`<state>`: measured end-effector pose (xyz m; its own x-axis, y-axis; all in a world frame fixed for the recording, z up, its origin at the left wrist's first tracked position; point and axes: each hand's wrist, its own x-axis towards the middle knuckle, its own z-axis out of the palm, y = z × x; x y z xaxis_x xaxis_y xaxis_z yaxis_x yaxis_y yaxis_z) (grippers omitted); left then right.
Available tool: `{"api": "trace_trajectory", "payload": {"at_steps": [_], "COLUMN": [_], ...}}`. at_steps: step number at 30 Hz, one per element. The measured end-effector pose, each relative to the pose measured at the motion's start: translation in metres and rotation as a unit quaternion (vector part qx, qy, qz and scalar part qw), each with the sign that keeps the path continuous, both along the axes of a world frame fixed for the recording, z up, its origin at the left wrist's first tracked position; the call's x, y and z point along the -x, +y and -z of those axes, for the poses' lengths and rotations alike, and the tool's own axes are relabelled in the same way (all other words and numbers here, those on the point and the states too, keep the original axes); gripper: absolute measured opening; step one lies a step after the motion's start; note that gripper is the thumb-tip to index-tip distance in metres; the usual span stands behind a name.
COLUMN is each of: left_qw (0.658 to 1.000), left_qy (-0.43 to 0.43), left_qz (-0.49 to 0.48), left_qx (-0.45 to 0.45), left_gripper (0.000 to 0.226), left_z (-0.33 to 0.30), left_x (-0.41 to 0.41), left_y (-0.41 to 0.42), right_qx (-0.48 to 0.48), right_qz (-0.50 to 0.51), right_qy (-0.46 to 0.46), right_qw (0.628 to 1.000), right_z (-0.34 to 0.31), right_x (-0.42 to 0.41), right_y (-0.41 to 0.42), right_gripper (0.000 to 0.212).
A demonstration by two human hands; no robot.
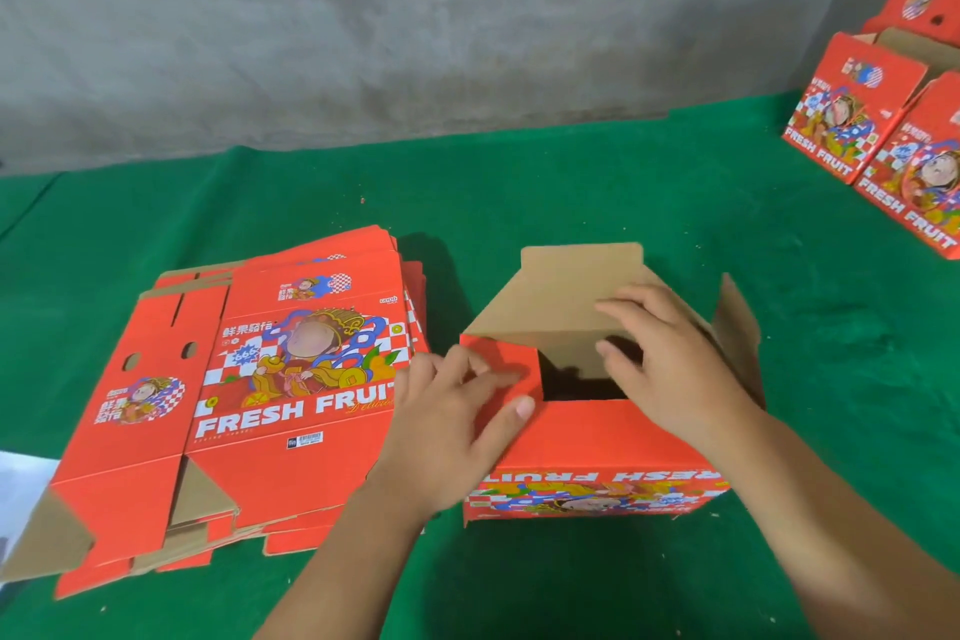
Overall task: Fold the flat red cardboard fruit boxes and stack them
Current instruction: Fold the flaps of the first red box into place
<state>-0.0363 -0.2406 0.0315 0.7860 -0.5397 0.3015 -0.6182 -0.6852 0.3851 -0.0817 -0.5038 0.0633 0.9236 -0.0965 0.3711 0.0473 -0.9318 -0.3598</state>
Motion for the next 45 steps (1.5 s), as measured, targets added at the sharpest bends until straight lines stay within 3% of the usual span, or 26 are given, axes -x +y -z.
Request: {"api": "trace_trajectory", "payload": {"at_steps": [2, 4, 6, 7, 9, 11, 13, 15, 16, 17, 19, 21, 23, 27, 29, 30, 32, 33, 34, 37, 39, 40, 42, 44, 45], "left_qw": [0.995, 0.987, 0.987, 0.988, 0.988, 0.987, 0.991, 0.978, 0.965, 0.958, 0.972, 0.982, 0.974, 0.977, 0.977, 0.96, 0.878, 0.839, 0.823, 0.828, 0.803, 0.792, 0.752, 0.702, 0.704], "left_qy": [0.004, -0.01, -0.002, 0.015, 0.042, 0.043, 0.086, 0.179, 0.215, 0.227, 0.193, 0.166, 0.189, 0.167, 0.201, 0.252, 0.369, 0.421, 0.448, 0.387, 0.326, 0.32, 0.411, 0.539, 0.555], "left_qz": [-0.041, -0.066, -0.084, -0.098, -0.123, -0.129, -0.097, -0.041, -0.032, -0.03, -0.052, -0.086, -0.106, -0.084, -0.075, -0.091, -0.162, -0.193, -0.199, -0.141, -0.085, -0.081, -0.11, -0.105, -0.074], "left_qx": [-0.09, -0.144, -0.134, -0.115, -0.082, -0.089, -0.043, 0.094, 0.149, 0.175, 0.127, 0.002, -0.069, -0.101, -0.006, 0.085, 0.256, 0.285, 0.286, 0.381, 0.492, 0.514, 0.504, 0.453, 0.438], "left_gripper": [0.057, 0.049, 0.041, 0.04, 0.061, 0.082, 0.076, 0.054, 0.052, 0.055, 0.054, 0.073, 0.092, 0.088, 0.097, 0.101, 0.093, 0.086, 0.082, 0.074, 0.056, 0.05, 0.076, 0.09, 0.083], "left_z": [-0.005, -0.008, -0.011, -0.012, -0.009, -0.006, -0.002, -0.001, 0.001, 0.001, 0.0, -0.005, -0.011, -0.009, -0.009, -0.01, -0.013, -0.015, -0.017, -0.027, -0.034, -0.036, -0.038, -0.036, -0.034], "left_x": [-0.01, -0.017, -0.021, -0.022, -0.024, -0.025, -0.027, -0.028, -0.028, -0.027, -0.025, -0.023, -0.025, -0.028, -0.027, -0.027, -0.026, -0.025, -0.022, -0.008, -0.001, -0.001, -0.005, -0.011, -0.011], "left_y": [-0.011, -0.024, -0.036, -0.04, -0.047, -0.049, -0.045, -0.036, -0.032, -0.03, -0.031, -0.037, -0.044, -0.044, -0.043, -0.042, -0.042, -0.042, -0.043, -0.048, -0.053, -0.053, -0.049, -0.044, -0.04], "right_qx": [0.013, -0.041, -0.097, -0.114, -0.101, -0.053, -0.041, -0.134, -0.241, -0.346, -0.395, -0.275, -0.166, -0.046, -0.09, -0.149, -0.273, -0.305, -0.321, -0.352, -0.381, -0.409, -0.466, -0.452, -0.437], "right_qz": [0.047, 0.19, 0.248, 0.221, 0.151, 0.129, 0.123, 0.142, 0.187, 0.234, 0.206, 0.151, 0.14, 0.217, 0.193, 0.184, 0.189, 0.199, 0.211, 0.242, 0.265, 0.269, 0.251, 0.236, 0.228], "right_qy": [-0.145, -0.198, -0.127, -0.066, 0.037, 0.065, 0.076, 0.034, 0.017, 0.023, 0.127, 0.248, 0.295, 0.285, 0.29, 0.288, 0.262, 0.24, 0.217, 0.128, 0.044, -0.005, -0.048, -0.009, 0.015], "right_qw": [0.988, 0.961, 0.955, 0.966, 0.983, 0.988, 0.989, 0.98, 0.952, 0.908, 0.886, 0.916, 0.93, 0.933, 0.933, 0.928, 0.906, 0.9, 0.898, 0.895, 0.885, 0.872, 0.847, 0.86, 0.87], "right_z": [0.0, 0.003, 0.014, 0.02, 0.031, 0.038, 0.036, 0.028, 0.02, 0.01, 0.002, 0.009, 0.013, 0.011, 0.012, 0.01, -0.002, -0.009, -0.015, -0.027, -0.025, -0.02, -0.011, -0.001, 0.005], "right_x": [0.019, 0.039, 0.054, 0.059, 0.065, 0.071, 0.069, 0.054, 0.043, 0.032, 0.034, 0.035, 0.037, 0.024, 0.025, 0.027, 0.033, 0.035, 0.037, 0.047, 0.053, 0.054, 0.053, 0.052, 0.054], "right_y": [0.003, 0.002, -0.004, -0.007, -0.012, -0.014, -0.016, -0.018, -0.021, -0.025, -0.037, -0.038, -0.034, -0.016, -0.021, -0.025, -0.032, -0.035, -0.039, -0.048, -0.052, -0.054, -0.05, -0.048, -0.049], "right_gripper": [0.04, 0.055, 0.068, 0.064, 0.047, 0.037, 0.039, 0.044, 0.04, 0.035, 0.042, 0.071, 0.09, 0.088, 0.084, 0.08, 0.069, 0.061, 0.061, 0.07, 0.066, 0.056, 0.033, 0.018, 0.014]}}
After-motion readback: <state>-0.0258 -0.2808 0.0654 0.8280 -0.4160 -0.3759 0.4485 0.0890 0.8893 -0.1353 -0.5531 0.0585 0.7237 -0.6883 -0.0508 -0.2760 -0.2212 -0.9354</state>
